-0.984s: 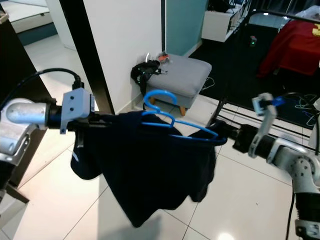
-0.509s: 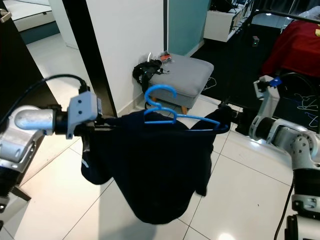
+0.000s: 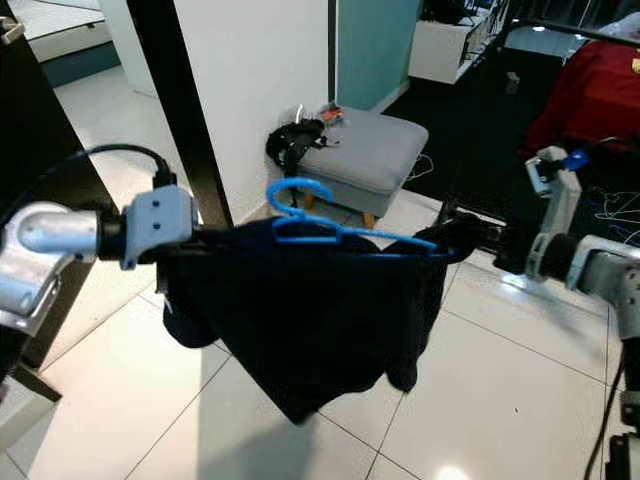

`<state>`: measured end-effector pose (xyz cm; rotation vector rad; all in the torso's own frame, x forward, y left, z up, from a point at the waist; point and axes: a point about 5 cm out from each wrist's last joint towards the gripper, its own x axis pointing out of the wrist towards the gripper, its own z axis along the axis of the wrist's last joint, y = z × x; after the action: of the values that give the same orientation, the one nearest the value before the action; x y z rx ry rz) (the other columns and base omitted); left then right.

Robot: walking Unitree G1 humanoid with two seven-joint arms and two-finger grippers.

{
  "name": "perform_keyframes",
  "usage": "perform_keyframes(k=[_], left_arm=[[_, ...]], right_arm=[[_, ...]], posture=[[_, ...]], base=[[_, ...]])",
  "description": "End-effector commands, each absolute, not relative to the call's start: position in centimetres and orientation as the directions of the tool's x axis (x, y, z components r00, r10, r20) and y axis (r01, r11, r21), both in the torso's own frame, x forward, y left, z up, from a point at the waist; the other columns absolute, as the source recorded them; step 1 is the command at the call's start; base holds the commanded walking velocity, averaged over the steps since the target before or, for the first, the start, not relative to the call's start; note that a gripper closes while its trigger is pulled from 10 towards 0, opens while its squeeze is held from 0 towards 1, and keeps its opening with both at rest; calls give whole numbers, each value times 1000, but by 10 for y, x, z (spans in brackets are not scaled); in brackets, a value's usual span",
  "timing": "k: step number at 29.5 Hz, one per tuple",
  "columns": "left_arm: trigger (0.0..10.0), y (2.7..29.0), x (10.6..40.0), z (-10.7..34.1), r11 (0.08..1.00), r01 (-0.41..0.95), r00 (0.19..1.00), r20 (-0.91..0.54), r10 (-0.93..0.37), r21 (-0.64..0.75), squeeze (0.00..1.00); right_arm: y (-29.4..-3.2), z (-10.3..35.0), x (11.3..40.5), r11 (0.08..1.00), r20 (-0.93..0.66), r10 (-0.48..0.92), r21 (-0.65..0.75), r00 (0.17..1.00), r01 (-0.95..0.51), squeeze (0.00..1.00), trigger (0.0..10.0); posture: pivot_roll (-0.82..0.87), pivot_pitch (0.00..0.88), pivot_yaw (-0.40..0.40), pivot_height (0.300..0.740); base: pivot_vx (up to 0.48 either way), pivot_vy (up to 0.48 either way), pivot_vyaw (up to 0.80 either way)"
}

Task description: Hang hanger

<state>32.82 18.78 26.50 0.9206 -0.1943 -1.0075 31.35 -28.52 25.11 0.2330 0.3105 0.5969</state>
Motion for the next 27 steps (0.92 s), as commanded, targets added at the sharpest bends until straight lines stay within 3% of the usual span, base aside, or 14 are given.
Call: perform_keyframes(k=[1,4,10,11,22,27], left_arm=[[10000,208,331,271,258,610,630,-262,-731,749,0],[10000,218,331,274,292,599,653,-243,-718,745,0],[10000,218,326,272,248,620,616,-266,-741,744,0],[10000,215,326,272,250,632,599,-258,-758,734,0],[10000,203,323,266,180,669,532,-296,-794,721,0],[10000,200,324,258,130,679,518,-346,-782,722,0]], right_arm=[[-296,256,309,824,-209,554,273,806,-496,0,0],[-310,258,305,846,-164,512,267,843,-462,0,0],[-320,267,301,842,-13,485,277,875,-462,0,0],[-316,267,298,824,48,499,285,865,-490,0,0],[-301,259,298,775,110,547,307,830,-552,0,0],[-288,277,295,702,136,660,239,739,-671,0,0]], posture=[[-3,77,-21,740],[0,85,-22,740],[1,91,-20,740],[1,96,-15,740],[6,91,-9,740],[2,85,-8,740]], base=[[0,0,0],[0,0,0],[0,0,0],[0,0,0],[0,0,0],[0,0,0]])
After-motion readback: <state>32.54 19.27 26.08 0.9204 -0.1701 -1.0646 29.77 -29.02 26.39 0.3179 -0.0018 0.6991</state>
